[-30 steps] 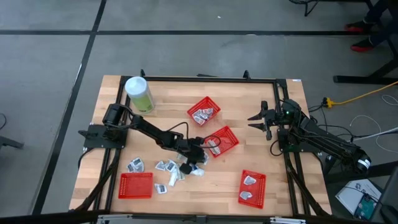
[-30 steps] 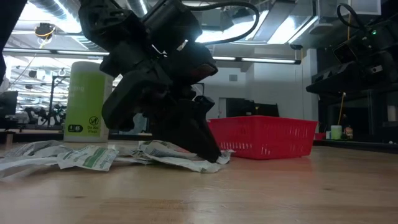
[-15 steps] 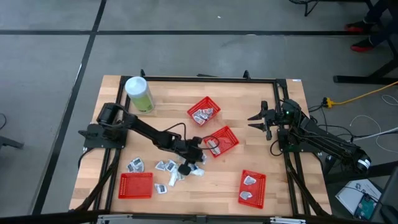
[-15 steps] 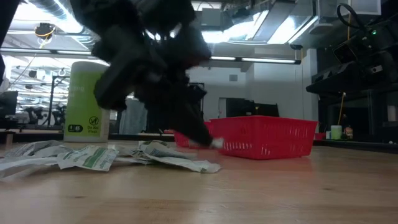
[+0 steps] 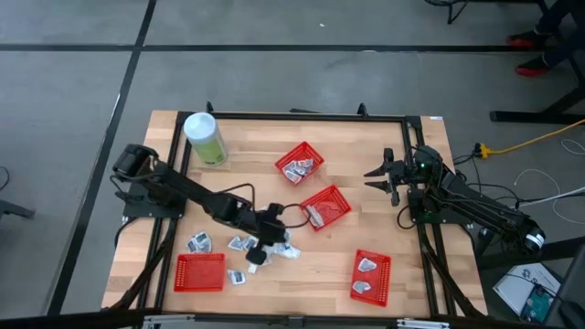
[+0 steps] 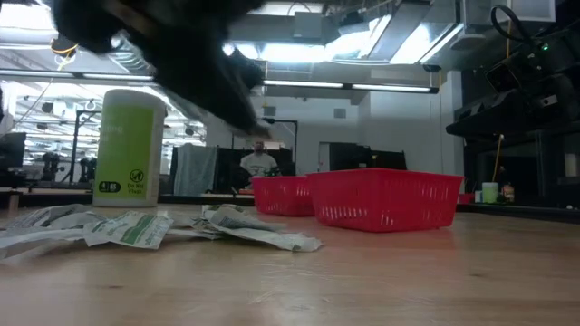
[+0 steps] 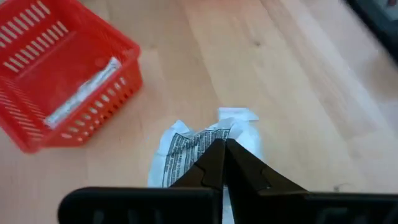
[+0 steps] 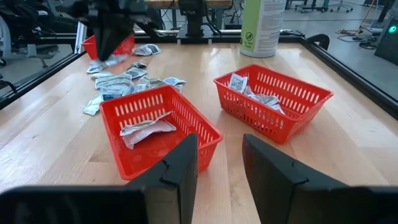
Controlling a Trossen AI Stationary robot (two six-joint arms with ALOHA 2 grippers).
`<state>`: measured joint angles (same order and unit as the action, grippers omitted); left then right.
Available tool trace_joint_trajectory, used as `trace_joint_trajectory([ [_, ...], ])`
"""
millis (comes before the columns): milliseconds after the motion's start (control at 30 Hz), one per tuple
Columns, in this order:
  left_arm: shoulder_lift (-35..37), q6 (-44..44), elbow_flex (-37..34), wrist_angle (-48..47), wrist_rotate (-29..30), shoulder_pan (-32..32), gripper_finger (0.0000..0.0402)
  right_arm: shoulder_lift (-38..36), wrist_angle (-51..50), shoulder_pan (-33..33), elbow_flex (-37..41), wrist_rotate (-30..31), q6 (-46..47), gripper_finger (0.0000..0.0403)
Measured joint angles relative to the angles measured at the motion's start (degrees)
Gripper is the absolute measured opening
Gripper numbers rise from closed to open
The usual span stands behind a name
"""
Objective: Pick & Place First Aid Supplies
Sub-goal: Put the gray towelette pad into the red container
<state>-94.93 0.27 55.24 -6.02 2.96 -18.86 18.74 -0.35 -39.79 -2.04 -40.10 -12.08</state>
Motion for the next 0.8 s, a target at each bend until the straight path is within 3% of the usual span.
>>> trace_joint_trajectory([
  [367, 9.74, -15.12, 0.04, -16.18, 7.57, -11.03, 0.0003, 0.0, -0.01, 0.0, 0.0, 0.01, -0.02, 0.0126],
  [800, 12.61, -44.56, 0.04, -29.52, 7.84, -25.99, 0.0004, 0.0, 0.0, 0.02, 0.0, -0.01, 0.0, 0.0126],
])
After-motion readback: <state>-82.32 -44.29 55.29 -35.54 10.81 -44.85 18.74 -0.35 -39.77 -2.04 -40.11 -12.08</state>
